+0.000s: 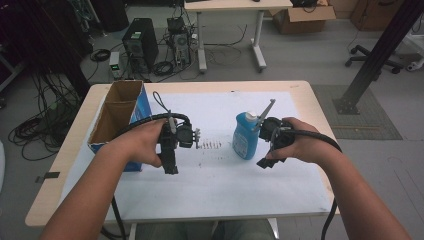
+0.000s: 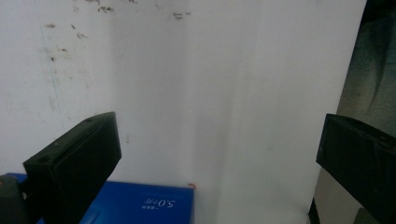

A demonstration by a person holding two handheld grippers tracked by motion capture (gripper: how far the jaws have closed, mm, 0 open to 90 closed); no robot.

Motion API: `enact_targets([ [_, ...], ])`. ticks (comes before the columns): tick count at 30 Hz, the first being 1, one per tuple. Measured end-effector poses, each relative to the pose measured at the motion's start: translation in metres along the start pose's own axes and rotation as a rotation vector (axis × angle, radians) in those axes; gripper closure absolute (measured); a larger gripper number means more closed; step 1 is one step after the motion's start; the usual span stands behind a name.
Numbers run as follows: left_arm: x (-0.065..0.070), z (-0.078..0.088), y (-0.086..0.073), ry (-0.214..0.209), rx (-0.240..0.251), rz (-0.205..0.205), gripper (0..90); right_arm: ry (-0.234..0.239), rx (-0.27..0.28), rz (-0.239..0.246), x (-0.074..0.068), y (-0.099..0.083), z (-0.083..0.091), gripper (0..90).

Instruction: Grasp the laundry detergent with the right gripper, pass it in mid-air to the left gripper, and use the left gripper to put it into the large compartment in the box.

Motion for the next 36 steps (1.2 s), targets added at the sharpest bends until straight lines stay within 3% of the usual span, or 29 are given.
enact_targets([
  [13,0.026,0.007,0.004,0.022,-0.007,-0.061,0.2,0.016,0.091,-0.082,0.009,-0.014,-0.010,4.7],
  [26,0.045,0.008,-0.004,-0.002,-0.001,-0.054,0.2,0.022,0.153,-0.126,0.015,-0.022,-0.023,4.3],
  [36,0.055,0.009,-0.010,0.008,-0.008,-0.060,0.2,0.028,0.221,-0.169,0.020,-0.020,-0.036,4.3],
])
Point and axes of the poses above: each handheld gripper's, and its own axes: z roughly backward along the jaws, y roughly out of its top, x roughly to its right, the point moved 4 cm from there along -z, roughly forward along the jaws, and after that the axes turned 3 degrees about -y, right-handed, at the moved point
